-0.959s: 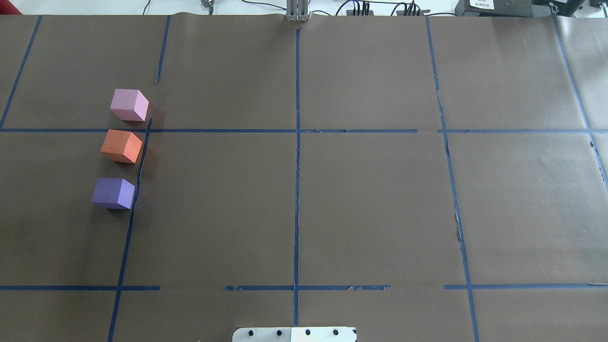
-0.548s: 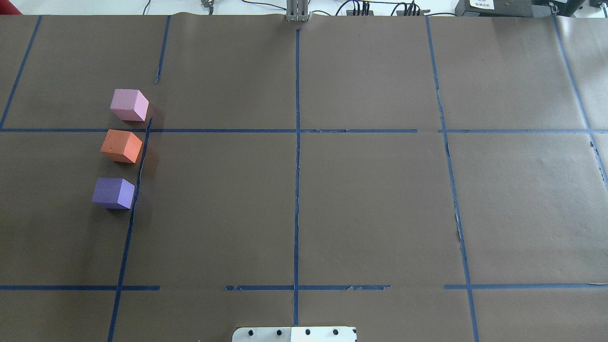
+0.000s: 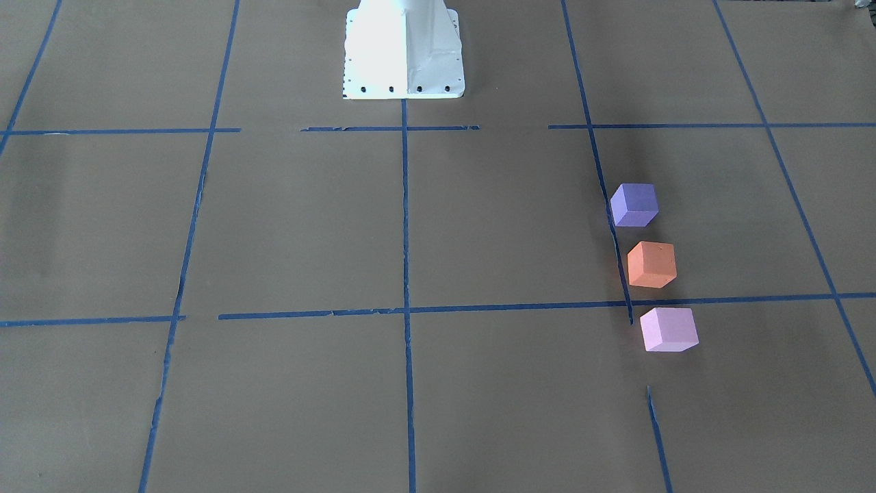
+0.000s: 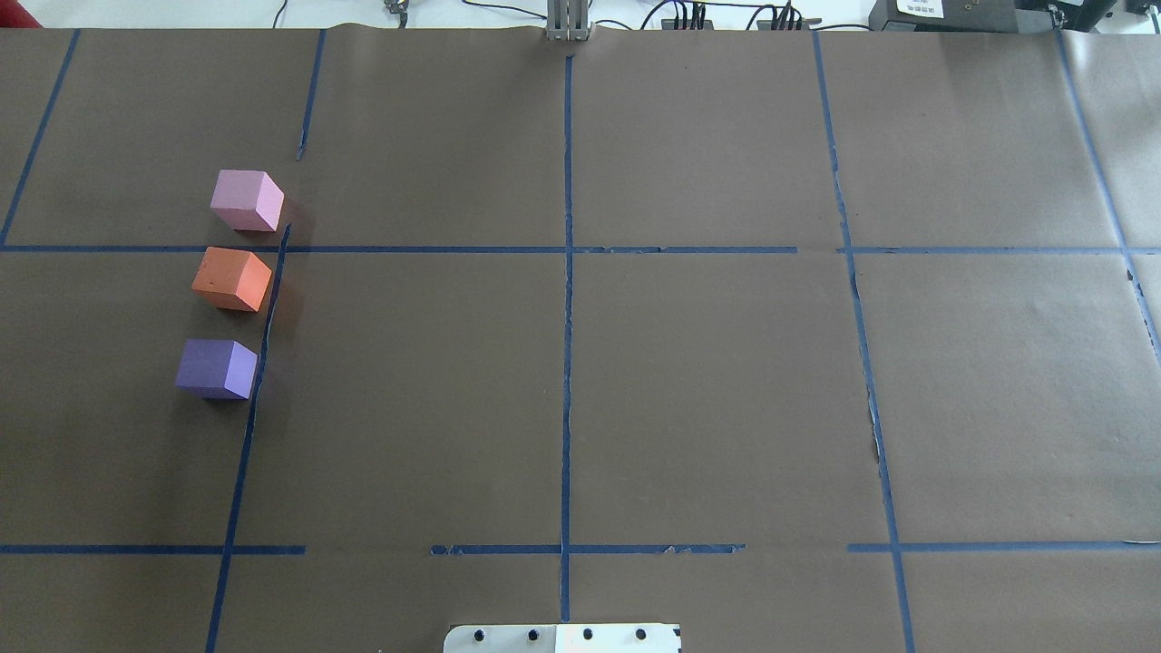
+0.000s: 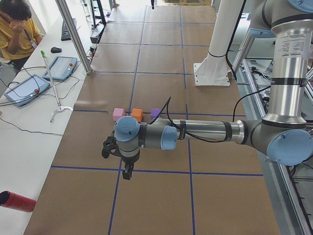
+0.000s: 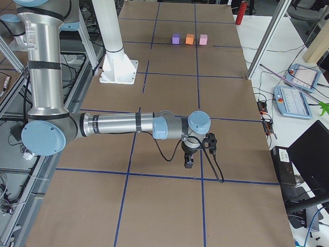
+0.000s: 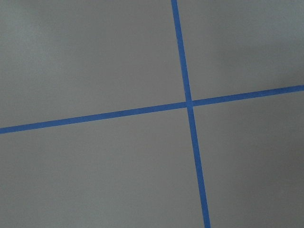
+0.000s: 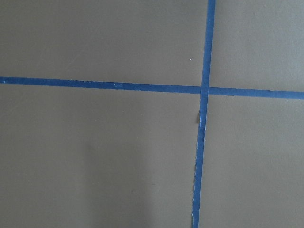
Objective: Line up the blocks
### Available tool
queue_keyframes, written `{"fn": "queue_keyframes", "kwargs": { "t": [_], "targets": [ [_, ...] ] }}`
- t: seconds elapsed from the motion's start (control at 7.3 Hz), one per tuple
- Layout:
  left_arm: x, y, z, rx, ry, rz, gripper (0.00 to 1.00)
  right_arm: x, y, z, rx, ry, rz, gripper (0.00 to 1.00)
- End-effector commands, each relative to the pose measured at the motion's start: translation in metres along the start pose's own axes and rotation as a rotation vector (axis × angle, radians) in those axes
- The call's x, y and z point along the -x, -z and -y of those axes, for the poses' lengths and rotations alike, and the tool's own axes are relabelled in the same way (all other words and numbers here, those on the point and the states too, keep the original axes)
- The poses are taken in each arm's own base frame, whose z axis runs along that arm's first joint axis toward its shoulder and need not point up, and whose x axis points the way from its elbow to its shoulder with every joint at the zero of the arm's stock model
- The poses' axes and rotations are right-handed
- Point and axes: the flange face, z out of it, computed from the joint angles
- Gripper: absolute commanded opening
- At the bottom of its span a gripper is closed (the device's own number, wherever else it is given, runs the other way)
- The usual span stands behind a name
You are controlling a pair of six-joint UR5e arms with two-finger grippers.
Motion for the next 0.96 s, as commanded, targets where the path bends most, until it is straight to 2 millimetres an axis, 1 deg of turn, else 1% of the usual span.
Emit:
{"fn": "queue_keyframes", "kwargs": {
  "t": [0.0, 0.82],
  "targets": [
    [-0.0056, 0.0055, 0.0041, -0.012, -0.015, 0.003, 1.00, -0.0002, -0.0002, 0.0000, 0.000, 0.000, 0.000, 1.00],
    [-0.0101, 0.0099, 0.0071, -0.023, -0.026, -0.002, 1.00, -0.0002, -0.0002, 0.0000, 0.000, 0.000, 0.000, 1.00]
  ]
}}
